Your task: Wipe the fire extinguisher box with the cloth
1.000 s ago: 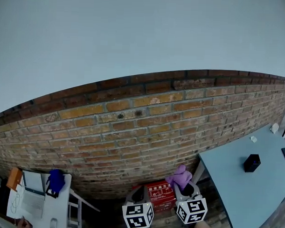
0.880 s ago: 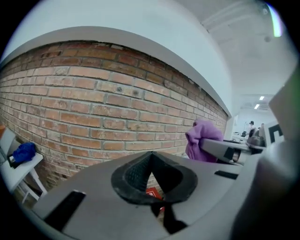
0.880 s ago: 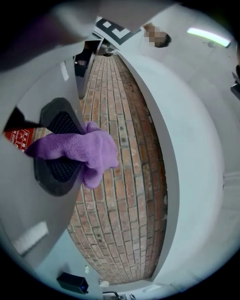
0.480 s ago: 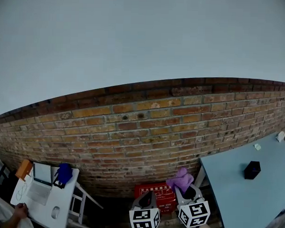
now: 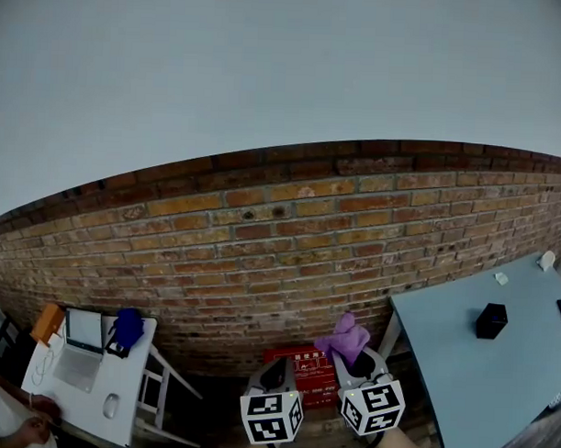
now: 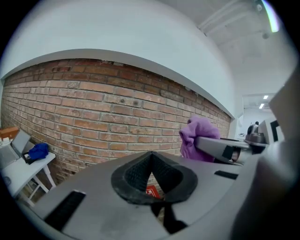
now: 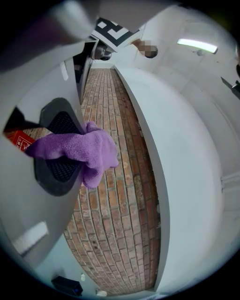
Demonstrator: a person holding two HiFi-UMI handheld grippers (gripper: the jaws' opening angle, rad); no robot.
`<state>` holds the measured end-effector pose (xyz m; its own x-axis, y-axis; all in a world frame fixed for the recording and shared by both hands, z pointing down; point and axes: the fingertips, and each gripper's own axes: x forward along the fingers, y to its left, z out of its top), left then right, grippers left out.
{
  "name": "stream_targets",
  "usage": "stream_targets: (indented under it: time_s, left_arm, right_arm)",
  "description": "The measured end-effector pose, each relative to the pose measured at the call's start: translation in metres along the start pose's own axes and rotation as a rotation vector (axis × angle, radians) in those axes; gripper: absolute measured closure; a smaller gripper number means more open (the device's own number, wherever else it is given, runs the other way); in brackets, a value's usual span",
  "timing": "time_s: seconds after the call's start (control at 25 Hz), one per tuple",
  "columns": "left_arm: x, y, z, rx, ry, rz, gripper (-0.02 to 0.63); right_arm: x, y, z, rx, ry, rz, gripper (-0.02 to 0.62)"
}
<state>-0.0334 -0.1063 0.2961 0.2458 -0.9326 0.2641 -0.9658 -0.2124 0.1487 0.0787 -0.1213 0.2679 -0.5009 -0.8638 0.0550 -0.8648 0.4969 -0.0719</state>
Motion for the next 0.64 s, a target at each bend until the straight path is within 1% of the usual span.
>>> stream_targets:
  time_s: [0.36, 0.64]
  left_arm:
    - [-0.009, 0.004, -0.003, 0.006, 0.007, -0.012, 0.6]
    - [-0.007, 0.013, -0.002, 0.006, 0.004, -0.01, 0.6]
  right_arm:
    - [0.0, 0.015, -0.006, 0.01, 0.018, 0.008, 0.502]
    - [0.009, 0.021, -0.005, 0.012, 0.007, 0.014, 0.502]
